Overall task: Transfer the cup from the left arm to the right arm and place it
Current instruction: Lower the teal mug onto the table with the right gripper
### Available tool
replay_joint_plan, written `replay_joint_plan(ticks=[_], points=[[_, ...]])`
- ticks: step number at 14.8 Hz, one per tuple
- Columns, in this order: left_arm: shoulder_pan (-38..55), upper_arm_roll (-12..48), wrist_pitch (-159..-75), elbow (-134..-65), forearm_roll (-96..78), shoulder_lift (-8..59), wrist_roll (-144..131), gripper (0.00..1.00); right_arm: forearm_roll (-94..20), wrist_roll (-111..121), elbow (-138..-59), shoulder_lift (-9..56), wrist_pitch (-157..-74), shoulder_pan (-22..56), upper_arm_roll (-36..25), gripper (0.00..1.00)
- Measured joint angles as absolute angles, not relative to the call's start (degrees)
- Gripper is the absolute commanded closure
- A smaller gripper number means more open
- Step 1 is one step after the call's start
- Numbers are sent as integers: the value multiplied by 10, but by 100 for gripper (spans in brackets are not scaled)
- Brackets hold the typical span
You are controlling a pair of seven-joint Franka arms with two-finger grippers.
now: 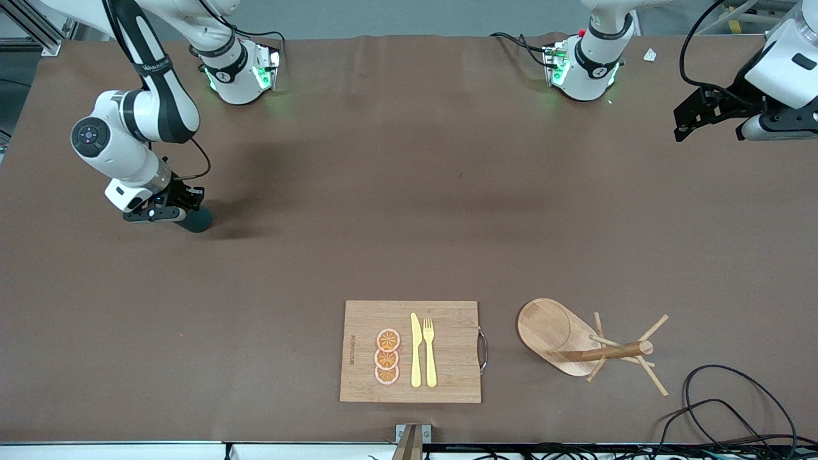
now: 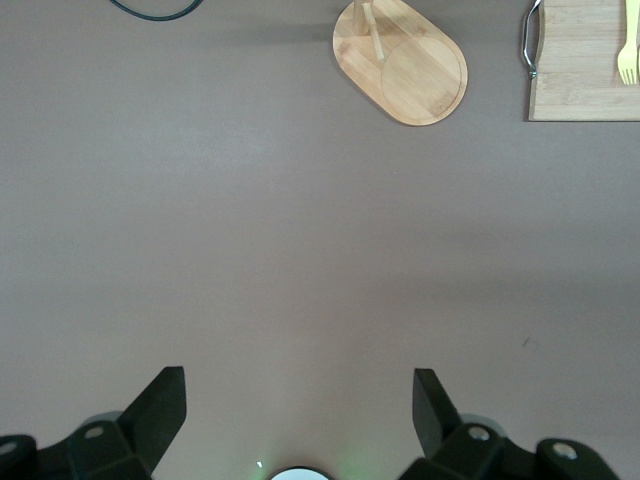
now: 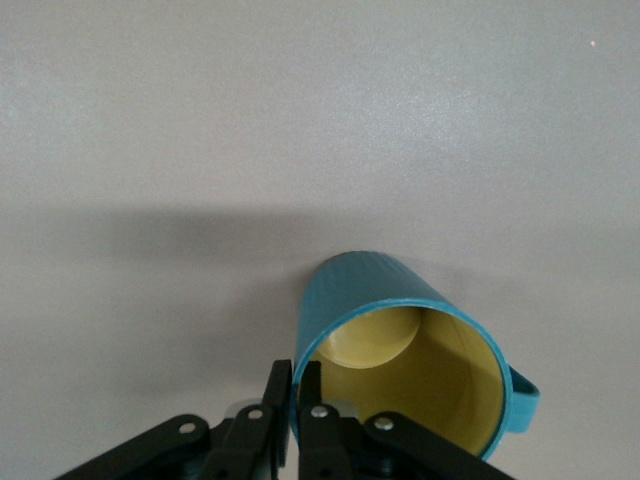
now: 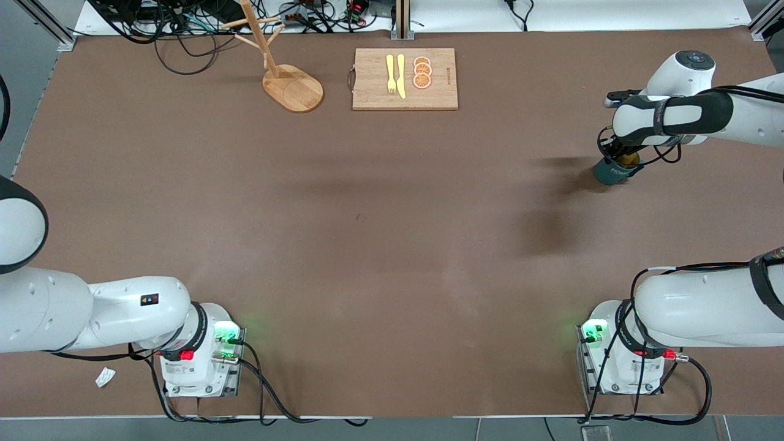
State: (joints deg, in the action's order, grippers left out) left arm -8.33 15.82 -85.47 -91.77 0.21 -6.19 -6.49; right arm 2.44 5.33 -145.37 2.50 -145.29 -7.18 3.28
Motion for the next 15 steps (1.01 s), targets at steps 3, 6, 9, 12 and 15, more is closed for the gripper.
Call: replay_joint_plan(ticks=[3, 6, 9, 12, 15], points=[[-83, 158, -855, -918, 2, -62, -65, 0, 24, 24, -1454, 26, -1453, -60, 35, 59], [-83, 158, -855, -918, 2, -62, -65, 0, 24, 16, -1454, 26, -1453, -57, 35, 23], [-83, 158, -855, -918, 2, -62, -65, 0, 24, 14, -1453, 26, -1452, -57, 35, 0], [-83, 158, -855, -918, 2, -62, -65, 0, 24, 13, -1450, 26, -1450, -57, 35, 0], [-83, 158, -855, -918, 2, -62, -65, 0, 24, 13, -1435, 26, -1423, -57, 34, 0]])
